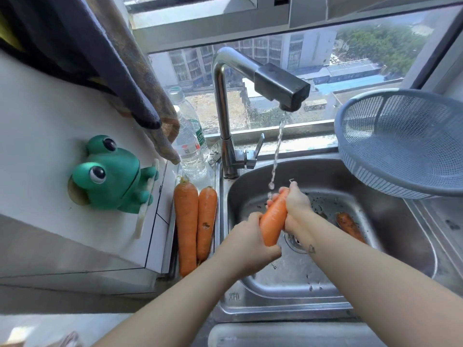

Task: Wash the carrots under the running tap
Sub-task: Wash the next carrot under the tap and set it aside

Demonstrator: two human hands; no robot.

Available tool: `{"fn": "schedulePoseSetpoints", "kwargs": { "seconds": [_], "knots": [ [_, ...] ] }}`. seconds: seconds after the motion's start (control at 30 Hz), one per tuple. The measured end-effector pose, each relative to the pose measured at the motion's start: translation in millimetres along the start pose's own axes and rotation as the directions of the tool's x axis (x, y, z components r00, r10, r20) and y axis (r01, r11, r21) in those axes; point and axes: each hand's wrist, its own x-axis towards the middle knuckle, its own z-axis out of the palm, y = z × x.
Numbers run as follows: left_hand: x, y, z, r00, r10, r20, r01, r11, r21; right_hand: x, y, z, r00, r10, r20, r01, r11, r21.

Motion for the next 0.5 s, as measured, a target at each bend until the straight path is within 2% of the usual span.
{"fn": "schedulePoseSetpoints", "kwargs": {
  "seconds": [0.03,0.07,0.1,0.13,0.23,0.4,0.43,0.5],
  "knots": [
    [0.2,-1.3,-2.5,0.995,-0.043,0.094,0.063,0.973,-0.221,-0.2,-3.0,-1.4,1.000,-0.001,0.026,-0.001,0.999,0.048],
    [0.3,-2.5,-4.6,0.978,-0.064,0.198,0.146,0.888,-0.436,-2.4,-4.7,-0.8,0.998,-0.007,0.065,0.001,0.996,0.092],
    [1.1,-3.7,-4.8,0.959,-0.075,0.273,0.225,0.786,-0.576,-3.6,-4.2,0.0,0.995,-0.038,0.098,0.029,0.996,0.087],
    [2.9,-4.5,-4.4,0.949,-0.086,0.304,0.271,0.717,-0.642,-6.4,-2.1,2.3,0.988,-0.083,0.133,0.078,0.996,0.043],
    [10.2,-5.2,-5.6,0.943,-0.142,0.301,0.323,0.608,-0.725,-6.6,11.7,3.6,0.945,-0.214,0.247,0.274,0.932,-0.239],
    [14.3,-3.1,-15.1,0.911,-0.152,0.383,0.405,0.498,-0.767,-5.5,20.6,-11.4,0.891,-0.224,0.394,0.411,0.768,-0.492],
    [14.7,-2.4,-14.0,0.918,-0.150,0.367,0.389,0.520,-0.760,-4.5,20.4,-12.1,0.887,-0.224,0.404,0.420,0.754,-0.505],
    [14.5,1.2,-11.8,0.939,-0.155,0.308,0.332,0.645,-0.688,-0.7,19.1,-9.4,0.901,-0.215,0.377,0.384,0.798,-0.464]
  ]
}}
